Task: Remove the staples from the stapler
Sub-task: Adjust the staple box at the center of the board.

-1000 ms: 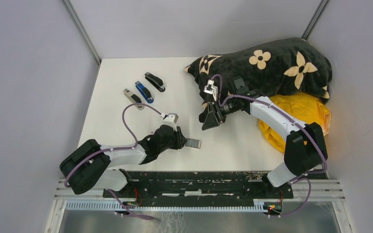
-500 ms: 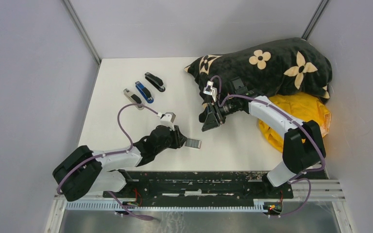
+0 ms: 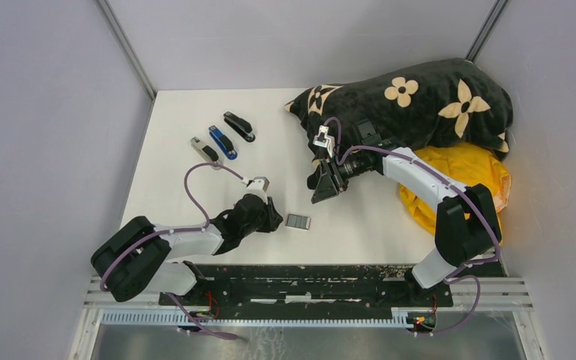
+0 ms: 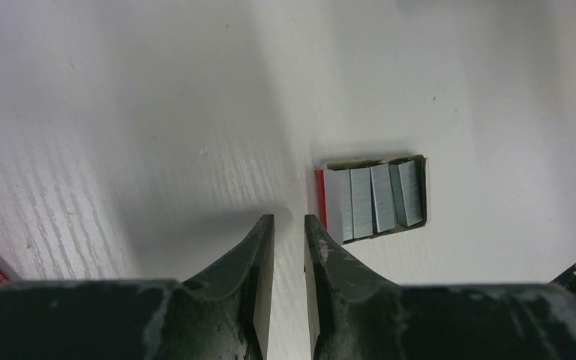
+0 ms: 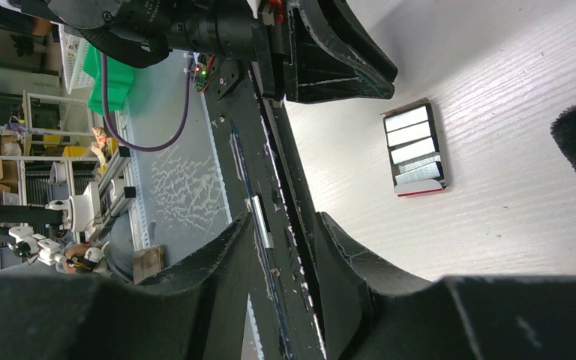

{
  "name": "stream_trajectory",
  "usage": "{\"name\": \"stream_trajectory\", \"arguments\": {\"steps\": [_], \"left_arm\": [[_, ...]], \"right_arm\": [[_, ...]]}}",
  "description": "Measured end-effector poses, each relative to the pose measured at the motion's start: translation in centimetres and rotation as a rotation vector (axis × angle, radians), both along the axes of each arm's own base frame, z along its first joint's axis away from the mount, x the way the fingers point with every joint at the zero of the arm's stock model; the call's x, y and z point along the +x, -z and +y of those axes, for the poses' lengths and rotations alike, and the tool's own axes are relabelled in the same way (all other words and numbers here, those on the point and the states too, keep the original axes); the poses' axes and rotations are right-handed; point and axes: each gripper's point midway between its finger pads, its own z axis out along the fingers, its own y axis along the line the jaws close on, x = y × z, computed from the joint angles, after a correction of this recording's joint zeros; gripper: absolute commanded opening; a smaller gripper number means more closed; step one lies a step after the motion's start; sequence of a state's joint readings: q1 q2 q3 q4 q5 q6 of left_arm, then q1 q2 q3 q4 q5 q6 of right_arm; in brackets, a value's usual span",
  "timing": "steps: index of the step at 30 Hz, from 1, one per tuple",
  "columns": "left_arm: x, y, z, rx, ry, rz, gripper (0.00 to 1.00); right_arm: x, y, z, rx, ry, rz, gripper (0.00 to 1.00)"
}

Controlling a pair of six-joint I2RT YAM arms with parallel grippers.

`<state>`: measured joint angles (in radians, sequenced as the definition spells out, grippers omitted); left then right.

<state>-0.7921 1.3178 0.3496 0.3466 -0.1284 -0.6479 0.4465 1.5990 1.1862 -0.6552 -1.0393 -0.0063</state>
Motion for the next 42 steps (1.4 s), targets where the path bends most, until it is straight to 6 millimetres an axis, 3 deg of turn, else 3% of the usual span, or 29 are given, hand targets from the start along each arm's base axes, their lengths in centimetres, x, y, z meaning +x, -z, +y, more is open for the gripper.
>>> {"name": "stream_trajectory", "arguments": {"steps": [4,42], "left_arm": [[-0.3,0.8,-0.2,0.009,0.015,0.024,0.31],[-0.2,0.7,-2.6,-0.060,0.079,0.053,0.35]], "right_arm": [[0.0,0.1,0.0,-0.003,0.000,0.007,0.41],[-0.2,0.5,-0.1,-0.018,-0.008,0.025,0.41]]}}
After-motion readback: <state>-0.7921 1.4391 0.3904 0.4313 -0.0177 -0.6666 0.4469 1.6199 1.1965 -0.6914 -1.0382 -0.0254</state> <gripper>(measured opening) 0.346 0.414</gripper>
